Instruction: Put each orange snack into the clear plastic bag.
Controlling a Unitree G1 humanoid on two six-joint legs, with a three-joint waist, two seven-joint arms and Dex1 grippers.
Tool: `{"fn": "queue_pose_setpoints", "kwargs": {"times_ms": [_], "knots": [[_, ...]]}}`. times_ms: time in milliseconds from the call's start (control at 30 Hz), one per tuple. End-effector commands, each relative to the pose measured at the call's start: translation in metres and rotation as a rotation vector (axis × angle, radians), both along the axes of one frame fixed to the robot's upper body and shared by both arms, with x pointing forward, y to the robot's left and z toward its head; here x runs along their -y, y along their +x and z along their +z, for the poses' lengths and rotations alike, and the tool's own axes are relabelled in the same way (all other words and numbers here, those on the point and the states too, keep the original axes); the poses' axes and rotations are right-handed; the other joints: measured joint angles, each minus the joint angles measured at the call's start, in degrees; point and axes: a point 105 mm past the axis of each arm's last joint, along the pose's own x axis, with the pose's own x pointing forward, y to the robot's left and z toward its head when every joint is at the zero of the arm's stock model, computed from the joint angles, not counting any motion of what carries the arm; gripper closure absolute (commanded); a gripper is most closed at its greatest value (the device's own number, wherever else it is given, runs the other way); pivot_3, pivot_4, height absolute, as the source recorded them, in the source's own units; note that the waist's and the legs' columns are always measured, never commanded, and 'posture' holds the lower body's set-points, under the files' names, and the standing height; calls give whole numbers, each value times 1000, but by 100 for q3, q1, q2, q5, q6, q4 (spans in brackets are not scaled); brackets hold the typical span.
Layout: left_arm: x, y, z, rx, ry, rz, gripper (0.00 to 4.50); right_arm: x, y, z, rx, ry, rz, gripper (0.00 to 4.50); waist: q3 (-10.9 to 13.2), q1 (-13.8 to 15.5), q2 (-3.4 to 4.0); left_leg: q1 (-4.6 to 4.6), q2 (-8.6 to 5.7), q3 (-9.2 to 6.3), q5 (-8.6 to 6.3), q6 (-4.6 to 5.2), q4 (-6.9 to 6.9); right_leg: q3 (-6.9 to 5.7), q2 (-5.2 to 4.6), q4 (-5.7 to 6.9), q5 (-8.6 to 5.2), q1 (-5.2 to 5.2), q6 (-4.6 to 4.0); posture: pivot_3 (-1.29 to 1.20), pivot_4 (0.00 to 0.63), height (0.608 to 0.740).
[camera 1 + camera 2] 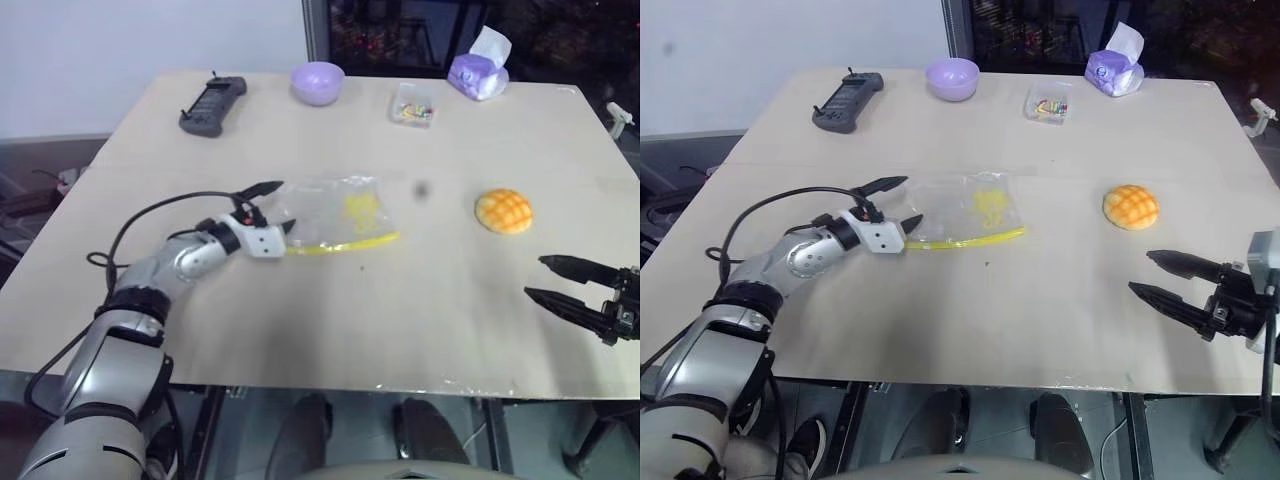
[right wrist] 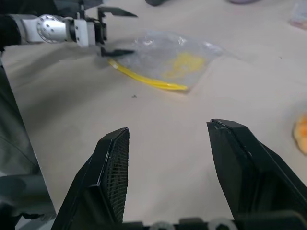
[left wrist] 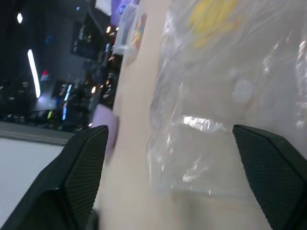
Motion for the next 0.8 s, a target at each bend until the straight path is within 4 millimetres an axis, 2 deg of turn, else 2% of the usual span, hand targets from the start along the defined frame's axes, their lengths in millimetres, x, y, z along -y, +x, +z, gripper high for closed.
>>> {"fn": "queue_pose_setpoints", "kwargs": {"times_ms": [33,167,267,333,567,800], "knots": [[-29,0,10,32,59,76,11,0,-4,11,52,-16,-7,1687,0,9,0,0,0,0,0,0,0,-1,0,0,0,0,0,0,150,740],[-47,-1,19,69,27,138,11,1,-4,10,48,-21,-13,1687,0,34,0,-3,-1,0,0,0,0,-1,-1,-2,0,0,0,0,150,740],[-47,-3,4,28,99,129,11,2,-2,10,48,-21,-16,1687,0,54,0,-4,-1,-2,0,0,0,-5,-2,-2,0,0,0,0,150,740],[-37,-3,-2,32,142,92,11,2,-1,10,48,-21,-16,1687,0,49,-1,-4,-1,-2,0,0,0,-5,-2,-2,0,0,0,0,150,740],[21,11,-11,114,286,-71,11,3,2,12,57,-23,-18,1687,-2,138,-2,-3,-6,-8,0,0,6,-10,-3,0,0,9,1,0,150,740],[47,18,-20,158,394,-143,11,4,-1,13,64,-28,-35,1687,-5,158,0,-2,-7,-7,0,0,5,-9,-2,0,0,9,1,0,150,740]]}}
